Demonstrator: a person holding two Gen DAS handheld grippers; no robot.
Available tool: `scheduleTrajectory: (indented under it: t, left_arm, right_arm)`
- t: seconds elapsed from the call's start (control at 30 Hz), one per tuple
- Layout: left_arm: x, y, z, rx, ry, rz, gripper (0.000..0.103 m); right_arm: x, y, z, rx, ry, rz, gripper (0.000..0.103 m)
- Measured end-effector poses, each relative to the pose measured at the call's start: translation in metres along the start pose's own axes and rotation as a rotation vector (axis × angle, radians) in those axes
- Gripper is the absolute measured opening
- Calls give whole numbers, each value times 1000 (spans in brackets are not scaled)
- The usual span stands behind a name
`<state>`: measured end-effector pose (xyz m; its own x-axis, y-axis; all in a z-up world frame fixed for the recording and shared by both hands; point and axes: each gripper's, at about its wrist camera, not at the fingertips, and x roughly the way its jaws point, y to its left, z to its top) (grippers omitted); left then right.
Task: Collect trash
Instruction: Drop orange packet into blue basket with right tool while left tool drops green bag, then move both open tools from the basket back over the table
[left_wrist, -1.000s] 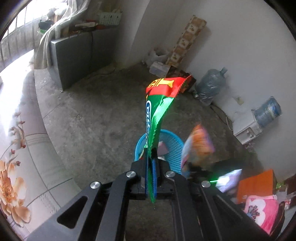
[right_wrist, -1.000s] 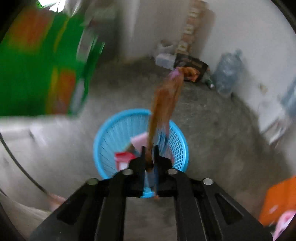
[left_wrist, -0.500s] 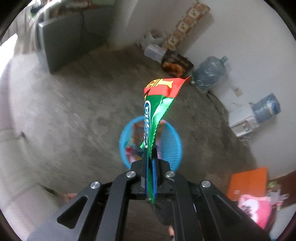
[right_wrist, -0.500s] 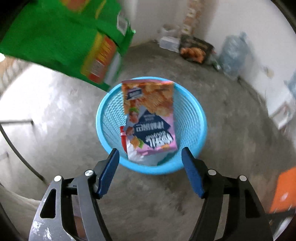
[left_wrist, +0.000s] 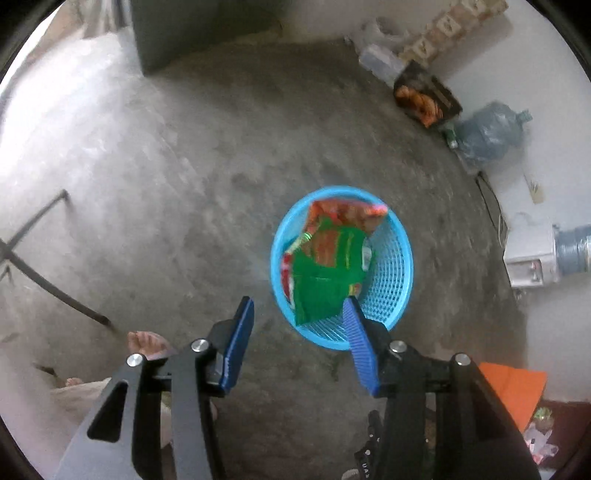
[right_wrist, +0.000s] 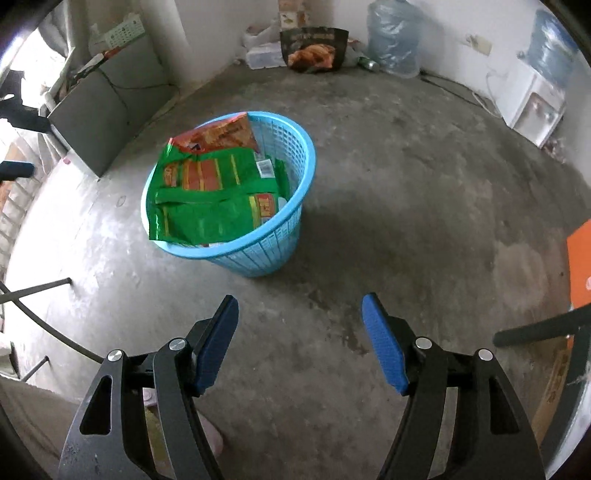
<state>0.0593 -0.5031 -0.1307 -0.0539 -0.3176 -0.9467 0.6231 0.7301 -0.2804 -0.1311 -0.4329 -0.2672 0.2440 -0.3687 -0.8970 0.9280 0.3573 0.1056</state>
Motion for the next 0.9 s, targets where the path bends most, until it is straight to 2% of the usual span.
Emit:
scheduleTrajectory:
  t: [0.07,0.17,0.27,0.33,0.43,0.5,0.6,0.7,0.9]
  left_arm:
    - [-31,3,1,-1,-57,5,49]
    - [-81,3,-3,13,-142,-43,52]
    - [-131,3,-20,51,-216,-87,61]
    - [-165,4,-39,110,-262,-108,72]
    - [-201,16,-67,184,-301,-106,79]
    - [-225,33,-89,231,-327,-99,81]
    - [-258,72,-120,248,-399,-63,83]
    - [-290,128,-152,193,-464,-20,85]
    - [-336,248,-213,-77,-586,76,85]
  right_arm:
    - [0,2,2,8,3,13,66]
    - [-16,10,9,23,-30,58,66]
    - [-32,20,17,34,-64,114,66]
    - [-45,28,23,36,-74,162,66]
    - [-66,41,28,42,-79,255,67]
    - [-80,50,32,53,-70,331,69]
    - [-102,67,35,37,-55,423,69]
    - [-123,84,36,7,-50,487,71]
    - [-158,135,37,-67,-15,643,73]
